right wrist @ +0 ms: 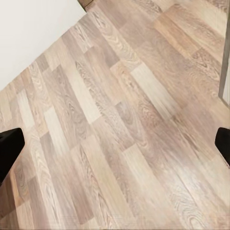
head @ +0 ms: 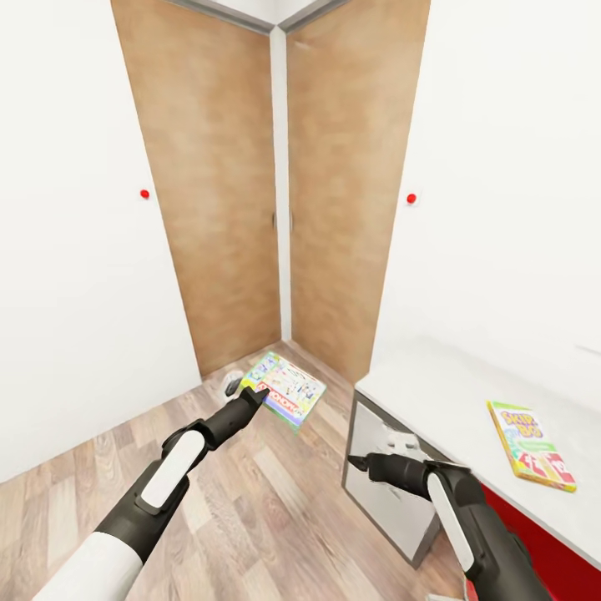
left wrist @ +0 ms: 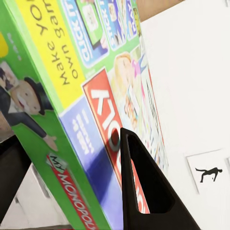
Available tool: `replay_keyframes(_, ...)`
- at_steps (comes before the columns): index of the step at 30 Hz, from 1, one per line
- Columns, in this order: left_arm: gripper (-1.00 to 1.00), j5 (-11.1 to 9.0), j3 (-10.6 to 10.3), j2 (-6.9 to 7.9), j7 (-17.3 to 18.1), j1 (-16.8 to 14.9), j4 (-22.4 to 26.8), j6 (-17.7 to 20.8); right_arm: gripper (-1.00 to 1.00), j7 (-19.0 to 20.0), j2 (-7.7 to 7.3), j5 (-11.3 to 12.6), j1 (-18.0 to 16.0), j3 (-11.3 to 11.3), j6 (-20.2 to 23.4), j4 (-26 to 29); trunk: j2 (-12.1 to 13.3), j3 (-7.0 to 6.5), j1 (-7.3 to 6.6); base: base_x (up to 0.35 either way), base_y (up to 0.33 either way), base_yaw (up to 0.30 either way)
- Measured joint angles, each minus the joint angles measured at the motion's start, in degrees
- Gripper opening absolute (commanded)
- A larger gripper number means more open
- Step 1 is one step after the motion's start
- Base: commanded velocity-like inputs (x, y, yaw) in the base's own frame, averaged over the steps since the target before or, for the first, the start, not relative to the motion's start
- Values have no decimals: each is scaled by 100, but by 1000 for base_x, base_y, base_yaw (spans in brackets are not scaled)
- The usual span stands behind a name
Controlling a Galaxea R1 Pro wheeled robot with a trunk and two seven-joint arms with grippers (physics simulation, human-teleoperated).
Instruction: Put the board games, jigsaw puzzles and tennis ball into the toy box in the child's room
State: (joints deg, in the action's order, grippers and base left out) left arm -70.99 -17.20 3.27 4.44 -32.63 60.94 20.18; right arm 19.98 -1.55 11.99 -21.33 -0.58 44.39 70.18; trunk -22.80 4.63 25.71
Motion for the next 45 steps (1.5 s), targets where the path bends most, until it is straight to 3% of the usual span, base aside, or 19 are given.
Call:
replay_keyframes(4,-100,-1,-2,-3,3,0,17,-3,100,-1,-13,1,67,-9,0,165,0,0,0,322,0,0)
replay_keyframes(8,-100,-7,-13,-3,-33,5,254,-2,100,7,-172,18,346,-17,-1,738,0,-1,2,180,0,0)
replay_keyframes(17,-100,4,-16,10,-80,96,585,23,100,12,-315,61,644,-33,131,1542,1,-1,3,64,0,0)
replay_keyframes(21,-100,5,-15,14,-91,137,680,31,100,12,-354,75,756,-270,504,1967,1,-1,3,17,0,0)
replay_keyframes(28,-100,7,-19,12,-95,151,716,33,100,17,-372,81,794,-506,657,2134,1,-1,3,6,0,-1)
replay_keyframes(32,-100,8,-23,11,-93,156,730,34,100,55,-498,90,801,-617,746,2199,1,-1,3,1,0,-55)
replay_keyframes(36,-100,9,-24,10,-90,156,731,36,100,300,-571,86,804,-667,760,2211,1,-1,3,0,0,-170)
replay_keyframes(45,-100,12,-25,6,-89,157,732,41,100,1093,-686,78,807,-1029,775,2216,1,0,3,0,0,-248)
